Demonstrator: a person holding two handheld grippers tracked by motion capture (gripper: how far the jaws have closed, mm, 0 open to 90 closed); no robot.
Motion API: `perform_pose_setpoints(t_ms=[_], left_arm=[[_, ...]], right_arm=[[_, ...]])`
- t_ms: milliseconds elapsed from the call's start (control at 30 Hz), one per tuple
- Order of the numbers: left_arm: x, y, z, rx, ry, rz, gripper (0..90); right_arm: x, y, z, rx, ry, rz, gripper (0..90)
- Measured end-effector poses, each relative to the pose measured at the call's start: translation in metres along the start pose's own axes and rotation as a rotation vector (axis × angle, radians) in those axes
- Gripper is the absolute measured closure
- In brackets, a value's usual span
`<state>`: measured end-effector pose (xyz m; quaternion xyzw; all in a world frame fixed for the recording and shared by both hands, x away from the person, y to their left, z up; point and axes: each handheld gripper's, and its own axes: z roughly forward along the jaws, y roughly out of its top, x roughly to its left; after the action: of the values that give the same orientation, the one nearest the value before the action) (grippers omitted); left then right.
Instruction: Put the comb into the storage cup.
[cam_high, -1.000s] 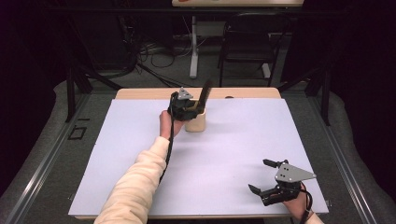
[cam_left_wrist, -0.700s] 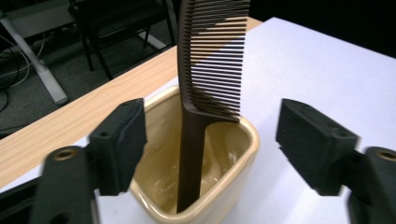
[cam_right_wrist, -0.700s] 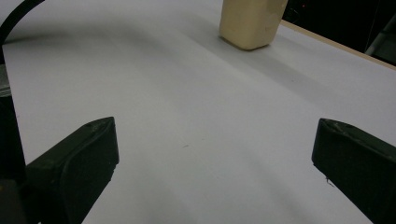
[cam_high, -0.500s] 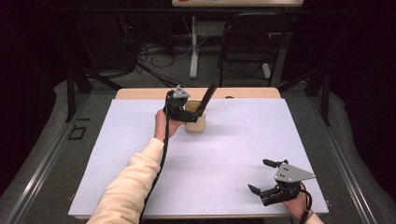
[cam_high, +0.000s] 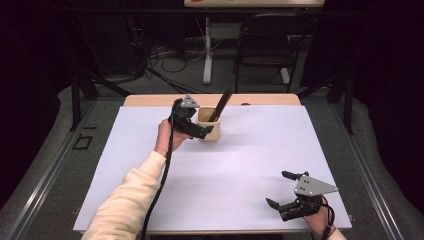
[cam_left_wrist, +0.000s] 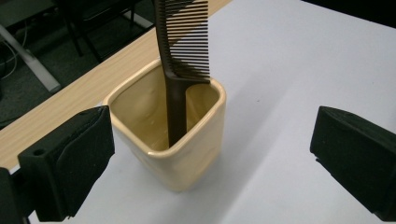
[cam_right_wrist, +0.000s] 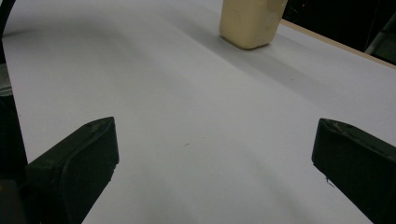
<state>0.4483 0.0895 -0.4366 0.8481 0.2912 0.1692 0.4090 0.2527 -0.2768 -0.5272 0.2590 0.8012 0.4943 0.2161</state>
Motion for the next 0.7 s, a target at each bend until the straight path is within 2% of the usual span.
perform_pose_setpoints(t_ms=[233, 433, 700], left_arm=[[-0.001, -0.008, -0.013, 0.022, 0.010, 0.015, 0.0], [-0.004, -0.013, -0.026, 0.034, 0.023, 0.008, 0.0], [-0.009, -0.030, -0.036, 0.049, 0.043, -0.004, 0.0]], right_arm=[[0.001, 0.000, 0.000, 0.004, 0.000, 0.005, 0.1], [0.001, 0.000, 0.000, 0.002, -0.001, 0.004, 0.1], [0.001, 0.000, 0.000, 0.002, 0.000, 0.006, 0.1]])
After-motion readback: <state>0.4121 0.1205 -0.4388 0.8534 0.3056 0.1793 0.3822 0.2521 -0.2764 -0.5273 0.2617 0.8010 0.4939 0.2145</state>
